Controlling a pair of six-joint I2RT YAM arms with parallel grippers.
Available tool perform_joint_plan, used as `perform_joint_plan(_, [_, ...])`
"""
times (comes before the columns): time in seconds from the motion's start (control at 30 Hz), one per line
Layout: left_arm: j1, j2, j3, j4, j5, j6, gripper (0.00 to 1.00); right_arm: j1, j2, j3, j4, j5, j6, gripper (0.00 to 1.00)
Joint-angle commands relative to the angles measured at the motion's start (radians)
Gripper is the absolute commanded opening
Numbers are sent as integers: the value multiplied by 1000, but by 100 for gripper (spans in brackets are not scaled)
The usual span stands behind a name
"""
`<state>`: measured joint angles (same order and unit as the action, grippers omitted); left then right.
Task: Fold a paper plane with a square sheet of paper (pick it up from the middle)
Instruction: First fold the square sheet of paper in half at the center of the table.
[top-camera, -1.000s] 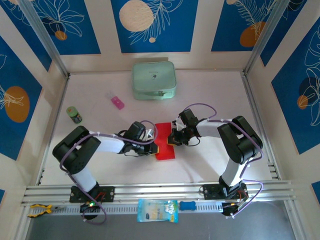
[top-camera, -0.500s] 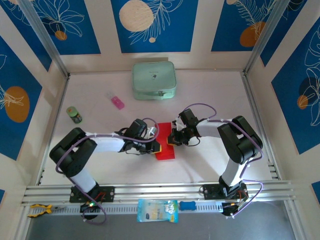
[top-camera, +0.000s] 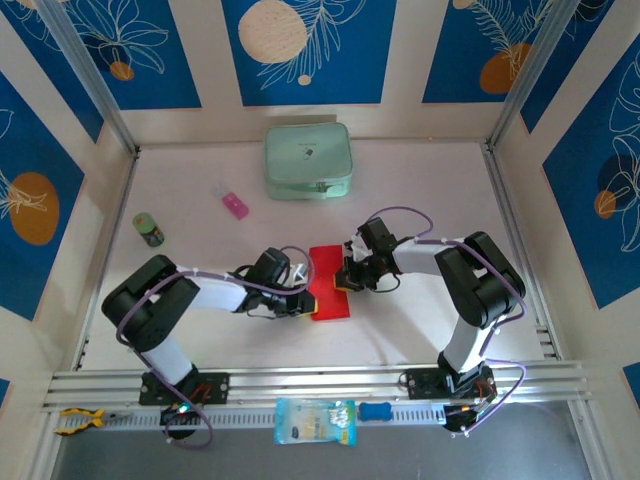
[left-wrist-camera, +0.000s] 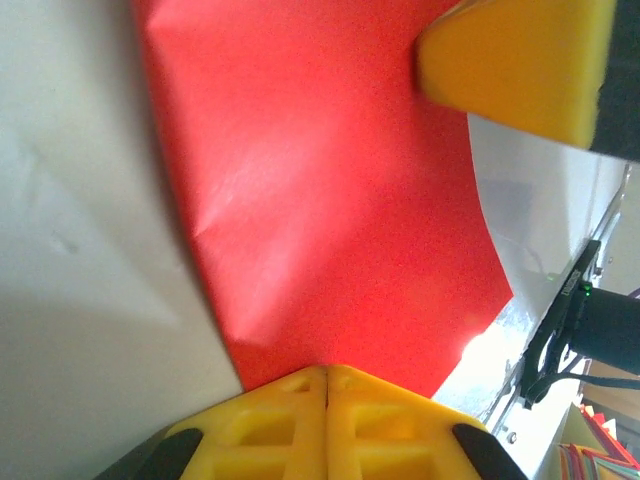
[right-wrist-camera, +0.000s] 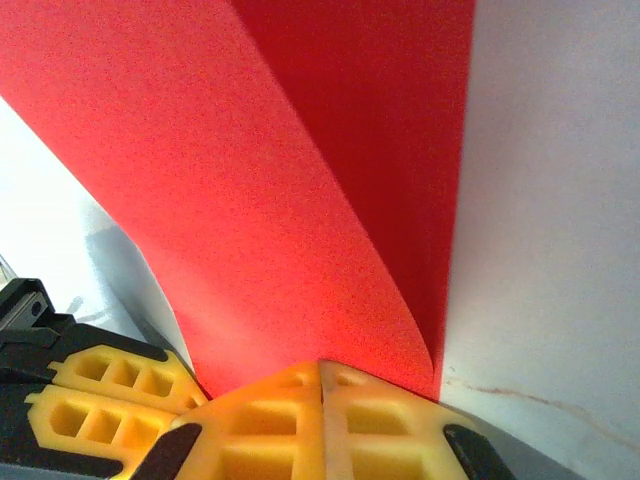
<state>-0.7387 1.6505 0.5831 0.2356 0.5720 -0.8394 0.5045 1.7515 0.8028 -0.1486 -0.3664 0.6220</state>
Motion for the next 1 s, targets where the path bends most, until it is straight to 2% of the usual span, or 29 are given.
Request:
perform_joint_plan(0.0, [-16, -55, 19, -104, -3, 7, 8, 6, 55, -53, -103, 162, 10, 0])
perform_joint_plan(0.27, [-36, -43, 72, -115, 15, 9, 9, 7, 56, -53, -104, 164, 11, 0])
perform_joint_plan(0.5, [-40, 27, 21, -97, 2, 6, 8, 8, 61, -53, -100, 161, 12, 0])
perform_joint_plan(0.67, [-43, 12, -33, -76, 15, -1, 8, 8, 59, -56, -100, 162, 12, 0])
perform_joint_plan(0.97, [-72, -47, -35, -228, -32, 92, 10, 8, 60, -53, -101, 162, 12, 0])
